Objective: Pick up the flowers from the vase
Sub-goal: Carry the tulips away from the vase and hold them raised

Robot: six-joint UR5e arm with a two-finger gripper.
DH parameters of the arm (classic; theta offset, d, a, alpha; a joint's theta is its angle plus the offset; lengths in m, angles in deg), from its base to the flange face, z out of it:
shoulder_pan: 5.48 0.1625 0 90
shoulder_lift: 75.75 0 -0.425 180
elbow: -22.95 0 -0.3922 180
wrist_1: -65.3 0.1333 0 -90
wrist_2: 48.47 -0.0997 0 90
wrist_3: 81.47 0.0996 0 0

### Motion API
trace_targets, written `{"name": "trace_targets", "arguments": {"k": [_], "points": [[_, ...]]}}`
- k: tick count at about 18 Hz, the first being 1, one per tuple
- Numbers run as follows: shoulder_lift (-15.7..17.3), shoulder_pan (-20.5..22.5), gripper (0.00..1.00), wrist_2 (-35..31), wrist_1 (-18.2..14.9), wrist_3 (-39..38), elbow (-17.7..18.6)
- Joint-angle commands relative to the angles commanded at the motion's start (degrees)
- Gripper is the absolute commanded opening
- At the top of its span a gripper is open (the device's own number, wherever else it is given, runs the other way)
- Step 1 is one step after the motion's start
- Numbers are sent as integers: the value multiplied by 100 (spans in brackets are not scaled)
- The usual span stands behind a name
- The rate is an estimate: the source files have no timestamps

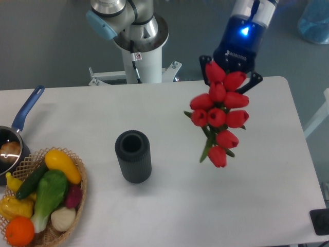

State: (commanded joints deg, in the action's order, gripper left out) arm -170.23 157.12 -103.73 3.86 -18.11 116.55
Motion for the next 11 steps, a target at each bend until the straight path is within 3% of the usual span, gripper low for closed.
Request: {"name": "trace_targets", "arguments": {"k": [5, 11], "points": [[-114, -44, 0, -1959, -113, 632, -44], [-509, -44, 0, -3586, -1071, 1405, -553]]}}
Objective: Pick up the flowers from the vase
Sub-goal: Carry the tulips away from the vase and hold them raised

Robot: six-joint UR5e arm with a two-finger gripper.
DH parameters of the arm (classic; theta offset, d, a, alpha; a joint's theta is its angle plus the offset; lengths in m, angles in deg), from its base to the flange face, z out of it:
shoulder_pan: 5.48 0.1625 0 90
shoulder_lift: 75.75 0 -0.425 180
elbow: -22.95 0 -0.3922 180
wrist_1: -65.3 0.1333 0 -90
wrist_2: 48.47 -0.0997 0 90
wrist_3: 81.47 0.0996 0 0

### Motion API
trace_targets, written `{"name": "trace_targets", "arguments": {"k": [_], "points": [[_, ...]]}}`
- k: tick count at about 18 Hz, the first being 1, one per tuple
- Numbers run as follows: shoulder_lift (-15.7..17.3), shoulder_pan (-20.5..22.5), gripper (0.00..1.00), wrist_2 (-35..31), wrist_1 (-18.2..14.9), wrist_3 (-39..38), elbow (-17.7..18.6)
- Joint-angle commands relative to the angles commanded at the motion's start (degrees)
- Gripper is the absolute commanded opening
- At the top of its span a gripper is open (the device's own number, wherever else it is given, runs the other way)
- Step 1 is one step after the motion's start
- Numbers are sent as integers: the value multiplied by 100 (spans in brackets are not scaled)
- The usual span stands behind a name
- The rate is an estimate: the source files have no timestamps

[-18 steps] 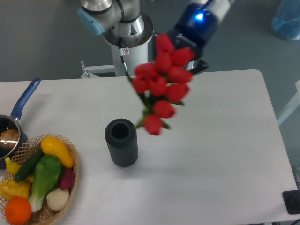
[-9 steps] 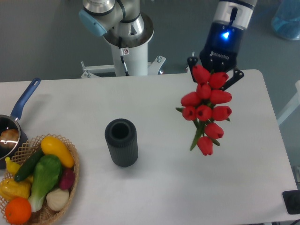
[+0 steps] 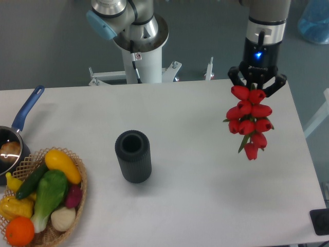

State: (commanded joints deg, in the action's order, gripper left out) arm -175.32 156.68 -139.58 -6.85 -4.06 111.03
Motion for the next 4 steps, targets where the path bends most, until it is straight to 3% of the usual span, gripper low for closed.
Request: {"name": "trace_targets", "arguments": {"k": [4], "points": [[-475, 9, 0, -705, -195, 222, -352]]}}
